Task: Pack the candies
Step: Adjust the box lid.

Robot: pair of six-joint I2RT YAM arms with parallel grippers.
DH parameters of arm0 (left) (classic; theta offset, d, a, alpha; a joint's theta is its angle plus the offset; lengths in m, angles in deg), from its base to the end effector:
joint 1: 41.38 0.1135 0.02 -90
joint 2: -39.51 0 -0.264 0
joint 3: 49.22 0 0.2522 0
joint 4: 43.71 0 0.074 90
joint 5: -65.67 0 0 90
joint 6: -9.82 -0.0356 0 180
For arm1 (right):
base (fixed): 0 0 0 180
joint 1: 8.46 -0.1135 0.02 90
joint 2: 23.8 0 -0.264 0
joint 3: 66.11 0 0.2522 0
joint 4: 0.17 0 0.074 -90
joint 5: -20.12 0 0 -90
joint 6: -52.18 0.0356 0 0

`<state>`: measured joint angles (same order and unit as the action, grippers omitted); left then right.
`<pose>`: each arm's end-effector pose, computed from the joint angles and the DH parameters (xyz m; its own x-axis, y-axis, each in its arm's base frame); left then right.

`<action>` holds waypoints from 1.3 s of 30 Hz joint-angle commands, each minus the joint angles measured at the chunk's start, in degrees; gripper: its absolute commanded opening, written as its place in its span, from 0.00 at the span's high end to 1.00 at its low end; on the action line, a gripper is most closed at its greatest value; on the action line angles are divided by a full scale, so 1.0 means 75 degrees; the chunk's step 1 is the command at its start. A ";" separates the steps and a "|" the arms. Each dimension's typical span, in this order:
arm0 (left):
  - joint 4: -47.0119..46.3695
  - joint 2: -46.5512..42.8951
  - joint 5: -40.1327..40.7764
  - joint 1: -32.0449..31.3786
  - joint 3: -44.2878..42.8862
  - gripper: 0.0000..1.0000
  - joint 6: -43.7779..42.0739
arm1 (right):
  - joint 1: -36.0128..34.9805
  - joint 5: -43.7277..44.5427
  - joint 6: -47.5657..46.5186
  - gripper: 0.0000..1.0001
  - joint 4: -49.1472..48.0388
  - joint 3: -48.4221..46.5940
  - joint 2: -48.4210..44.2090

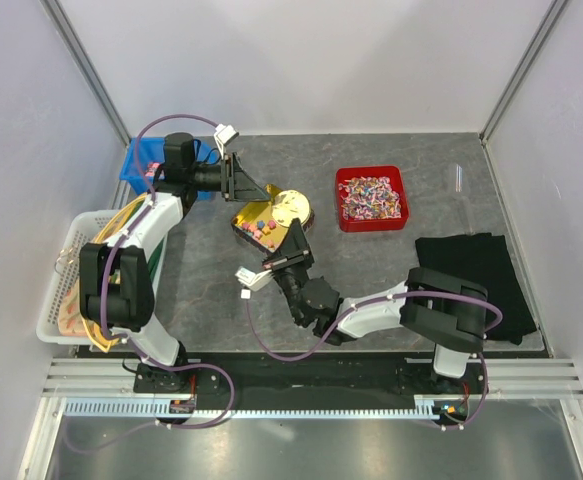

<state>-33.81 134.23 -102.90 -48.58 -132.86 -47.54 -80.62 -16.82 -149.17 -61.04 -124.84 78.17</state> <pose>0.3577 -0.0804 0.2991 -0.8022 -0.0064 -0.5970 0.5939 0.0932 -0.7991 0.1341 0.3239 0.2279 0.2817 -0.9518 0.1215 0.2097 -0.0625 -0.9758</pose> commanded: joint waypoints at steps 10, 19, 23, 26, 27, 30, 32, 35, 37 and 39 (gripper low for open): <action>-0.0318 0.0027 -0.0657 -0.0329 -0.0127 0.41 0.0229 | -0.0012 -0.0066 -0.0165 1.00 -0.2132 -0.0941 0.0676; -0.0318 0.0074 -0.0810 -0.0399 -0.0150 0.84 0.0194 | 0.0164 -0.0125 0.0022 1.00 -0.1920 -0.1270 0.0923; -0.0318 0.0168 -0.0845 -0.0411 -0.0197 0.93 0.0206 | 0.0188 -0.0137 0.0093 0.96 -0.1909 -0.1305 0.0958; -0.0318 0.0203 -0.0857 -0.0411 -0.0221 0.98 0.0218 | 0.0211 -0.0078 0.0174 0.72 -0.1838 -0.1270 0.0946; -0.0318 0.0203 -0.0880 -0.0411 -0.0221 0.98 0.0206 | 0.0211 -0.0055 0.0198 0.63 -0.1827 -0.1246 0.0923; -0.0341 0.0203 -0.0903 -0.0411 -0.0209 0.98 0.0206 | 0.0200 0.0015 0.0478 0.27 -0.1582 -0.1117 0.0795; -0.0376 0.0226 -0.0904 -0.0411 -0.0209 0.98 0.0218 | 0.0211 0.0144 0.0736 0.05 -0.1045 -0.1036 0.0678; -0.0539 0.0238 -0.0974 -0.0411 -0.0198 0.98 0.0358 | 0.0200 0.0390 0.1695 0.02 0.0205 -0.1000 0.0268; -0.0552 0.0227 -0.0974 -0.0411 -0.0197 0.98 0.0370 | 0.0176 0.0414 0.3098 0.02 0.1459 -0.0953 -0.0387; -0.0575 0.0227 -0.0939 -0.0411 -0.0209 0.98 0.0335 | 0.0176 0.0169 0.5582 0.02 0.4607 -0.1186 -0.1262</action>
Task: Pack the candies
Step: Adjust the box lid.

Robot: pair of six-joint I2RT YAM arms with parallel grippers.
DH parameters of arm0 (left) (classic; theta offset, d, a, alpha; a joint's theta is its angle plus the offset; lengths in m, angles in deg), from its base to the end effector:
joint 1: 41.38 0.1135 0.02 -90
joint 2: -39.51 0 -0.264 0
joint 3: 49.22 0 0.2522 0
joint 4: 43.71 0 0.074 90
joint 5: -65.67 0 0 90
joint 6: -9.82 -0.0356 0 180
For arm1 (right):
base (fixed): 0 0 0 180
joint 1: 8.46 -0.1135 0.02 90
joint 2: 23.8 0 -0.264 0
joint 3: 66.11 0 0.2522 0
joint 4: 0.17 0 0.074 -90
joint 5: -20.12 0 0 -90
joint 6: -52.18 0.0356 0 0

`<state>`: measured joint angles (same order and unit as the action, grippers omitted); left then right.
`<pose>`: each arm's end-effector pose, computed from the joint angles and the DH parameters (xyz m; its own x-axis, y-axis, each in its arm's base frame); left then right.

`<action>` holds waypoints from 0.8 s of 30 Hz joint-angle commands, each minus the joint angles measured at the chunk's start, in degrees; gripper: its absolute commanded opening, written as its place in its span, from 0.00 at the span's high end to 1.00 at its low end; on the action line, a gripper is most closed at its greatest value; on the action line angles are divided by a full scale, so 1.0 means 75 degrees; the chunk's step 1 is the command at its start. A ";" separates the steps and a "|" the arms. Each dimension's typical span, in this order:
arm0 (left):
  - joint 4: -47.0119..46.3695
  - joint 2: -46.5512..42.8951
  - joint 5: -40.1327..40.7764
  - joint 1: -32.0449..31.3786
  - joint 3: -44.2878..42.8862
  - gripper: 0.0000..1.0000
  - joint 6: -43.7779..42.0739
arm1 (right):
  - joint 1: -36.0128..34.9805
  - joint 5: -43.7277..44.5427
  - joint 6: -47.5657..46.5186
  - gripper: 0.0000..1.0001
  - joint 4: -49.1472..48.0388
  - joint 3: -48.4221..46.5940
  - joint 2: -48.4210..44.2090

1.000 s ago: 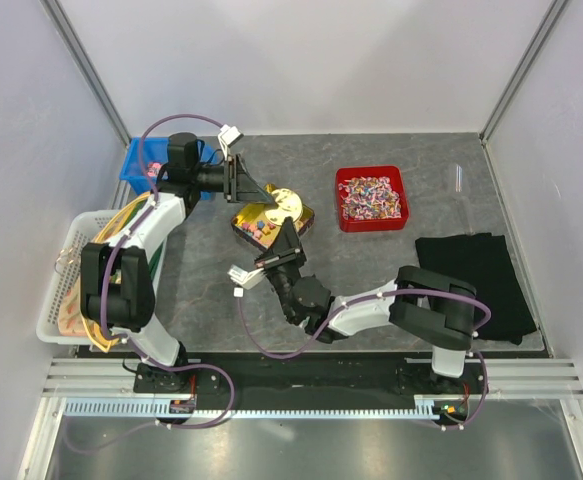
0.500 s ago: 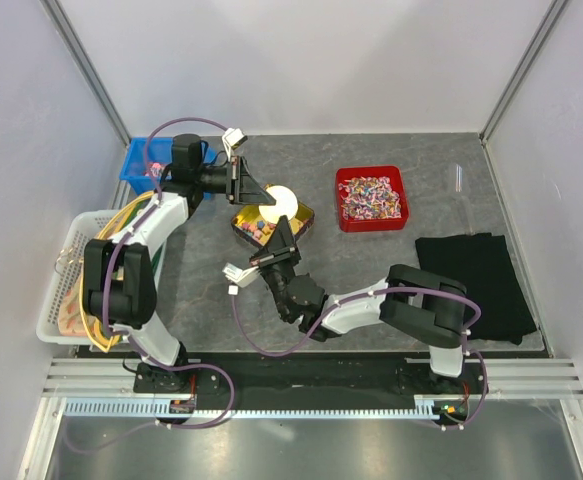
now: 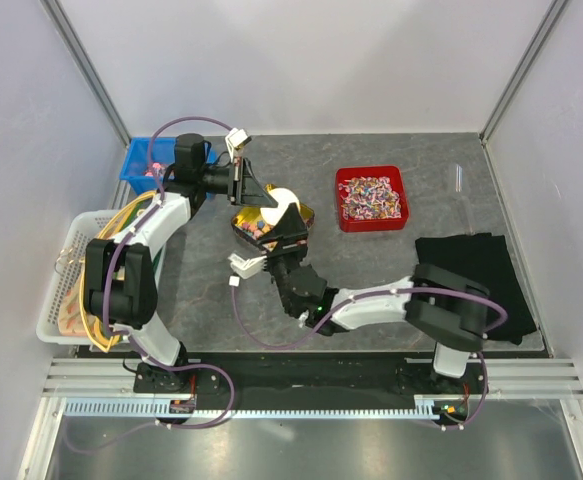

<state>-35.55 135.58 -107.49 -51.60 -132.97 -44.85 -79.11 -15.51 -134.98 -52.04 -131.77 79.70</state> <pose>0.3555 -0.1000 0.2948 -0.8225 0.0783 -0.5634 0.5649 -0.0031 -0.8251 0.1508 0.3421 0.2385 0.2761 -0.9582 -0.0746 0.1156 0.1102 -0.9872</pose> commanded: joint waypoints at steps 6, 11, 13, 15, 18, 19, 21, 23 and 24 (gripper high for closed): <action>0.0694 0.0244 -0.0094 -0.0009 -0.0532 0.98 -0.1061 | 0.0525 -0.4017 0.8195 0.02 1.1136 -0.2570 -0.2818; 0.2259 0.0573 0.0470 -0.0020 -0.1026 0.98 -0.2320 | 0.1554 -0.5198 0.8876 0.02 1.1599 -0.2970 -0.3382; 0.2306 0.0585 0.0435 -0.0055 -0.1003 0.98 -0.2390 | 0.1860 -0.5431 0.8901 0.02 1.1434 -0.2982 -0.3453; 0.2341 0.0527 0.0342 -0.0137 -0.0968 0.98 -0.2507 | 0.2142 -0.5456 0.8842 0.02 1.1188 -0.2971 -0.3430; 0.2458 0.0433 0.0247 -0.0255 -0.0968 0.98 -0.2648 | 0.2284 -0.5819 0.8795 0.02 1.1140 -0.3052 -0.3301; 0.2470 0.0409 0.0247 -0.0278 -0.0968 0.98 -0.2672 | 0.2284 -0.5901 0.8807 0.02 1.1164 -0.3157 -0.3266; 0.2494 0.0374 0.0282 -0.0290 -0.0945 0.98 -0.2718 | 0.2284 -0.6404 0.8830 0.02 1.1444 -0.3298 -0.3149; 0.2540 0.0351 0.0283 -0.0278 -0.0933 0.98 -0.2765 | 0.2284 -0.6895 0.8830 0.02 1.1713 -0.3451 -0.3032; 0.2529 0.0351 0.0294 -0.0290 -0.0921 0.98 -0.2789 | 0.2284 -0.6956 0.8842 0.02 1.1726 -0.3474 -0.3008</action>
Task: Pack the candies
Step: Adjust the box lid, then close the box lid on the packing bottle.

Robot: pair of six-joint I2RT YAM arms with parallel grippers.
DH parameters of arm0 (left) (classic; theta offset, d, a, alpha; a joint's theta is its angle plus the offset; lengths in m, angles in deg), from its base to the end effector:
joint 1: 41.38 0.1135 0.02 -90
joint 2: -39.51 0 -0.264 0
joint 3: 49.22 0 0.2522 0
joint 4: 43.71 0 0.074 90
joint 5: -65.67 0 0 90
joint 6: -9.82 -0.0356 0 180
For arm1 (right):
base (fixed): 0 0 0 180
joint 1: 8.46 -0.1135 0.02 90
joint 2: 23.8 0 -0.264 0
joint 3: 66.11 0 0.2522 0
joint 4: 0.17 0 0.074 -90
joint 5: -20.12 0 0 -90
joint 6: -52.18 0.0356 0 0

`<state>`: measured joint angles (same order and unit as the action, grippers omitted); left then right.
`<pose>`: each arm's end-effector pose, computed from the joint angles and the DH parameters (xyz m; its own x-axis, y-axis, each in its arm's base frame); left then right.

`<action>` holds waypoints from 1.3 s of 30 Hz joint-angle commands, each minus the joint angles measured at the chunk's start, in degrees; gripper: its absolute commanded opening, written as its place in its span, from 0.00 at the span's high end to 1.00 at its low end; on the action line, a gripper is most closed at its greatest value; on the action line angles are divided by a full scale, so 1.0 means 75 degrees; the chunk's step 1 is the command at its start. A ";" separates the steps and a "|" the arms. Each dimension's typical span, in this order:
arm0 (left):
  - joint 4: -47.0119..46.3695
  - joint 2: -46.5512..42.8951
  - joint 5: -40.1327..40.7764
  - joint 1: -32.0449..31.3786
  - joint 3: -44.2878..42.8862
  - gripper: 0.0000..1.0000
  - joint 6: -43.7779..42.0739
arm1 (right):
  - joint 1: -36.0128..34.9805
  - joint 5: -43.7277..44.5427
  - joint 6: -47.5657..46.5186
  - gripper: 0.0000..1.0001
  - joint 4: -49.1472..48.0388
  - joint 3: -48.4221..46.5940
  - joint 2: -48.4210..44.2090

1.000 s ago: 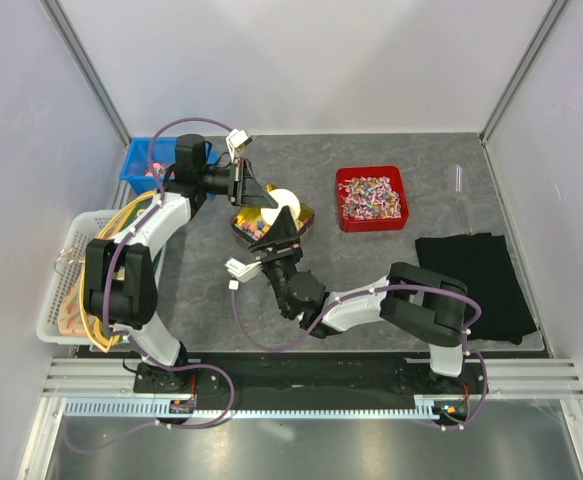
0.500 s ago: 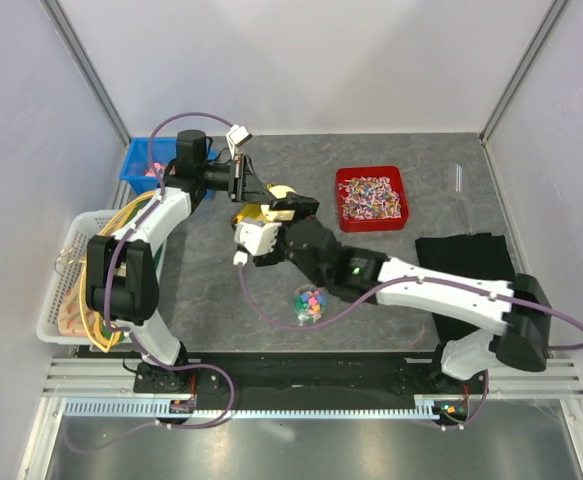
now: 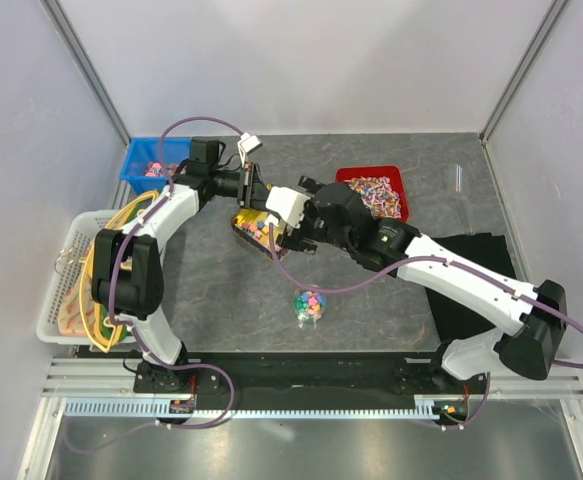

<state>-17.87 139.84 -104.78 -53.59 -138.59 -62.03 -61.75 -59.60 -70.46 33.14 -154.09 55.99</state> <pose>0.3629 -0.1145 0.2774 -0.8077 0.1219 -0.5769 0.5843 0.0349 -0.8108 0.1973 0.2540 0.3630 0.1597 -0.6737 -0.7216 -0.7198 0.4208 -0.5521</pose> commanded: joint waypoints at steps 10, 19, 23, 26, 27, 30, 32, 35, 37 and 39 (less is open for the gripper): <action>0.0194 -0.0230 -0.0161 -0.0060 -0.0172 0.98 -0.0534 | 0.0005 -0.1336 0.0333 0.02 0.0592 -0.0827 0.0646; 0.0206 -0.0276 -0.0278 -0.0095 -0.0149 0.98 -0.0557 | 0.0087 -0.0880 0.0368 0.02 0.0242 -0.0863 0.0846; 0.0206 -0.0218 -0.0383 -0.0118 -0.0184 0.98 -0.0557 | 0.0145 -0.0657 0.0286 0.02 0.0183 -0.0839 0.0928; 0.0195 -0.0206 -0.0407 -0.0130 -0.0172 0.98 -0.0592 | 0.0251 -0.0714 0.0333 0.02 0.0053 -0.0792 0.0846; 0.0206 -0.0194 -0.0407 -0.0142 -0.0172 0.98 -0.0592 | 0.0274 -0.0703 0.0333 0.02 0.0065 -0.0792 0.0846; 0.0206 -0.0194 -0.0442 -0.0165 -0.0184 0.98 -0.0604 | 0.0321 -0.0797 0.0345 0.02 0.0065 -0.0757 0.0799; 0.0206 -0.0171 -0.0442 -0.0177 -0.0195 0.98 -0.0604 | 0.0345 -0.0797 0.0345 0.02 0.0065 -0.0745 0.0834; 0.0218 -0.0136 -0.0430 -0.0201 -0.0207 0.98 -0.0616 | 0.0368 -0.0914 0.0356 0.02 0.0077 -0.0722 0.0881; 0.0218 -0.0112 -0.0419 -0.0212 -0.0219 0.98 -0.0616 | 0.0380 -0.1078 0.0345 0.02 0.0065 -0.0699 0.0893; 0.0241 -0.0112 -0.0395 -0.0212 -0.0219 0.98 -0.0616 | 0.0380 -0.1195 0.0345 0.02 0.0111 -0.0710 0.0928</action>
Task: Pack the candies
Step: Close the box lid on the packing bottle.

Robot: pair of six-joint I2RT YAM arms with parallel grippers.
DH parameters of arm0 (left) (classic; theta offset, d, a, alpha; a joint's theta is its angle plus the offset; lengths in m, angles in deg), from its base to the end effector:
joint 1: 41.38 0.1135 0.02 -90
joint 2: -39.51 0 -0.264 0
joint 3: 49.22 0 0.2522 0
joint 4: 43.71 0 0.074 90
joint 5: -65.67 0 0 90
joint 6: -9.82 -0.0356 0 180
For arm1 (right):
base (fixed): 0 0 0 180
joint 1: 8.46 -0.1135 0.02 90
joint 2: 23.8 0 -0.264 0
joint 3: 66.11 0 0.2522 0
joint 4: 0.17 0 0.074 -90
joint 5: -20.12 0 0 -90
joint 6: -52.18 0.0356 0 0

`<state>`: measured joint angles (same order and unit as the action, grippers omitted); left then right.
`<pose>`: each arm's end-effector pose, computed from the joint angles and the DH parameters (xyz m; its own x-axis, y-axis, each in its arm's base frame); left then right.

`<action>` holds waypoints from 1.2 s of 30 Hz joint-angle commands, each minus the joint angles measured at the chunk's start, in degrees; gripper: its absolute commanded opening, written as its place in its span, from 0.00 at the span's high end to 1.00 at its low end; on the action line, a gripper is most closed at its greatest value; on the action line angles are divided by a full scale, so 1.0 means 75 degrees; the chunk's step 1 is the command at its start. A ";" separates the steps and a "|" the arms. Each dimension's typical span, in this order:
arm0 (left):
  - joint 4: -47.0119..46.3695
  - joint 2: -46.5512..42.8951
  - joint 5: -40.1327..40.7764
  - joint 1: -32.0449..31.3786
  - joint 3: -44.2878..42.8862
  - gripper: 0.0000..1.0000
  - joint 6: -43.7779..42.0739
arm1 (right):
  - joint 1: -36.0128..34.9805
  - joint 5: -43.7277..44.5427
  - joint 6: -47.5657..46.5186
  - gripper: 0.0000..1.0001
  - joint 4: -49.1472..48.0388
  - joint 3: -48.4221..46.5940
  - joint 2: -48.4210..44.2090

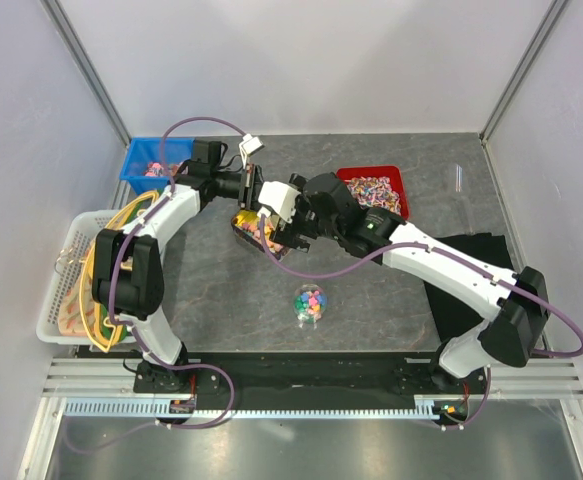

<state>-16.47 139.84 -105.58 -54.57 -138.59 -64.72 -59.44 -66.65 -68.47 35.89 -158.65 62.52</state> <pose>0.3594 -0.1204 0.2762 -0.7911 0.1438 -0.5945 0.6018 0.0095 -0.7986 0.2212 0.2697 0.3498 0.1102 -0.6724 -0.7319 -0.8006 0.3764 -0.4663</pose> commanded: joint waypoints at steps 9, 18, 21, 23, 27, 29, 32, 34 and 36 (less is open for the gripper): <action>0.0067 -0.0019 -0.0252 -0.0104 -0.0289 0.98 -0.0245 | 0.0059 -0.0289 0.0068 0.02 -0.0220 -0.0101 0.0255; 0.0090 -0.0007 -0.0240 -0.0105 -0.0289 0.98 -0.0269 | 0.0059 -0.0231 0.0103 0.02 -0.0267 -0.0124 0.0244; 0.0090 0.0005 -0.0217 -0.0116 -0.0289 0.98 -0.0269 | 0.0048 -0.0266 0.0091 0.02 -0.0255 -0.0125 0.0221; 0.0090 0.0016 -0.0217 -0.0128 -0.0278 0.98 -0.0269 | 0.0059 -0.0277 0.0080 0.02 -0.0244 -0.0125 0.0209; 0.0113 0.0005 -0.0193 -0.0116 -0.0289 0.98 -0.0304 | 0.0048 -0.0406 0.0056 0.02 -0.0150 -0.0136 0.0174; 0.0125 0.0017 -0.0194 -0.0128 -0.0301 0.98 -0.0304 | 0.0059 -0.0406 0.0068 0.02 -0.0138 -0.0148 0.0174; 0.0160 0.0028 -0.0170 -0.0140 -0.0301 0.98 -0.0339 | 0.0059 -0.0641 0.0068 0.06 -0.0103 -0.0160 0.0162; 0.0184 0.0040 -0.0147 -0.0140 -0.0301 0.98 -0.0374 | 0.0059 -0.0699 0.0080 0.19 -0.0091 -0.0171 0.0150; 0.0219 0.0063 -0.0135 -0.0140 -0.0324 0.98 -0.0398 | 0.0059 -0.0700 0.0091 0.30 -0.0068 -0.0195 0.0150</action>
<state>-15.40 140.04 -105.43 -55.01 -138.63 -65.40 -58.96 -69.17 -68.30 35.72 -158.65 64.55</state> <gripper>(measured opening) 0.223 0.820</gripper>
